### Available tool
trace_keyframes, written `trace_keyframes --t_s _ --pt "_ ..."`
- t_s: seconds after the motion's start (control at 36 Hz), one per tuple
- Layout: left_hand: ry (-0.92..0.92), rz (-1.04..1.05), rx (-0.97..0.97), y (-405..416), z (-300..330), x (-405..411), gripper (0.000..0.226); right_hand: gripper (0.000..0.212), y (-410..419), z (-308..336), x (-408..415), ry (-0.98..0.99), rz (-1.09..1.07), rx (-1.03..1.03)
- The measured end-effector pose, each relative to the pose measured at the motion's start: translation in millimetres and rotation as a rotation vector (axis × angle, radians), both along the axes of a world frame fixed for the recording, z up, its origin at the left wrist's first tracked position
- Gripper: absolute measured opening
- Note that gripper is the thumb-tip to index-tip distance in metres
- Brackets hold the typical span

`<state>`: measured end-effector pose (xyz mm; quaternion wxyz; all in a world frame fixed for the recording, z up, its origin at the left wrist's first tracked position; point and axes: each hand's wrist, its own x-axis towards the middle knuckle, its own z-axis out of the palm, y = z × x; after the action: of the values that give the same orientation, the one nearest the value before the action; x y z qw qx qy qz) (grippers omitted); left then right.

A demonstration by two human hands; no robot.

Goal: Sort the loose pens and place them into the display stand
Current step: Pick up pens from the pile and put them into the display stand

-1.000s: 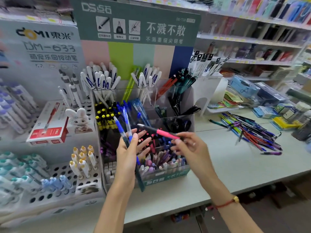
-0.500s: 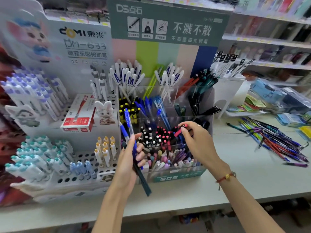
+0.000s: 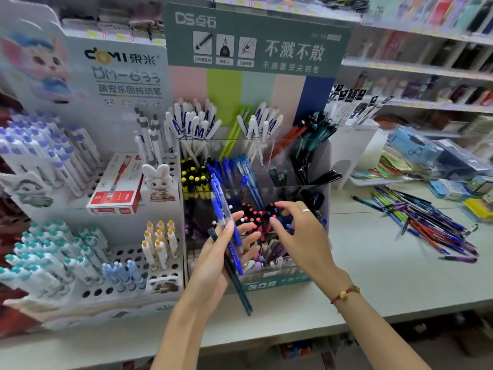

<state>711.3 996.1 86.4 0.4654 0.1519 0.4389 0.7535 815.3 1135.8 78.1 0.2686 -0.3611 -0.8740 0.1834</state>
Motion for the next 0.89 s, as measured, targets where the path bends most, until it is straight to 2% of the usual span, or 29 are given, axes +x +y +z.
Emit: trace_keyframes --t_s 0.06,0.14,0.22,0.28,0.36,0.5,0.67,0.72,0.81,0.89 --pt "0.016 -0.018 -0.022 5 0 4 0.028 0.009 -13 9 2 0.150 0.003 -0.145" --pt "0.037 0.001 -0.040 16 1 11 0.027 0.020 -30 18 4 0.204 0.110 -0.548" --pt "0.135 -0.016 -0.053 26 2 19 0.028 0.016 -39 22 4 0.288 0.200 -0.851" --pt "0.182 -0.036 -0.065 30 4 23 0.031 0.009 -39 22 6 0.381 0.198 -0.842" --pt "0.239 -0.033 -0.091 35 4 25 0.032 0.015 -34 21 14 0.438 0.146 -0.738" --pt "0.279 -0.060 -0.104 43 3 28 0.031 0.019 -30 26 24 0.480 0.112 -0.771" --pt "0.269 -0.041 -0.150 45 8 22 0.027 0.012 -28 25 33 0.368 0.171 -0.775" --pt "0.322 -0.103 -0.226 42 11 18 0.027 0.006 -21 30 34 0.308 0.169 -0.676" --pt "0.440 -0.217 -0.275 41 12 12 0.027 0.015 -4 41 22 0.316 0.045 -0.510" --pt "0.506 -0.316 -0.294 43 15 10 0.027 0.030 14 55 3 0.219 0.047 -0.539"
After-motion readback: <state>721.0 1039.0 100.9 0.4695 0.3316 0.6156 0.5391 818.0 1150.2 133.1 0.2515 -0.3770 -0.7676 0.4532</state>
